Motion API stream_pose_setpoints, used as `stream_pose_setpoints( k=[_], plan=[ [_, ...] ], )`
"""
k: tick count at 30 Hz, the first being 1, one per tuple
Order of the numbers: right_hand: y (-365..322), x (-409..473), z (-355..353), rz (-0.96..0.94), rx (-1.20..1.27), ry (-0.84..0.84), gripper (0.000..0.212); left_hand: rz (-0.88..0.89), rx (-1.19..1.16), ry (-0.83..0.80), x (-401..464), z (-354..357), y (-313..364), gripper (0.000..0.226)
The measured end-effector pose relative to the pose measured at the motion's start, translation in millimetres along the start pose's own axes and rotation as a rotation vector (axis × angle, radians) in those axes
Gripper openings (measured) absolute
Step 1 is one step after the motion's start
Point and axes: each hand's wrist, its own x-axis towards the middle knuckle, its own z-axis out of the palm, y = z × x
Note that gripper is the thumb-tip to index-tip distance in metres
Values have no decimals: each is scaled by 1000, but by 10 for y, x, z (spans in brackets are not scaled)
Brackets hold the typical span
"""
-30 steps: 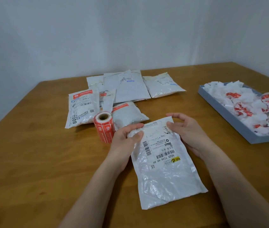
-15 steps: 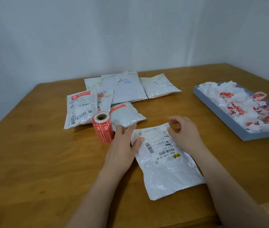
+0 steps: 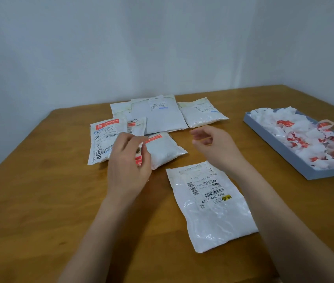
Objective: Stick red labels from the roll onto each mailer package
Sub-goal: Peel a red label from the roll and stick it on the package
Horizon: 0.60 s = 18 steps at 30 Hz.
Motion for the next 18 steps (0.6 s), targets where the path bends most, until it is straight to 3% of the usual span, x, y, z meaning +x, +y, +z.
stream_pose_setpoints(
  k=[5,11,15,18],
  plan=[
    [-156,106,480,-25,30,-122,23,-76,-47,52,-118,-68,-255,35],
    [-52,45,895,-67,77,-187,29,-90,-34,-126,-52,-113,-425,27],
    [-7,-9,971,-127,88,-243,25,-168,-124,-310,-67,-118,-528,40],
    [5,-32,989,-134,119,-281,27,-202,-184,-347,-66,-124,-508,36]
  ],
)
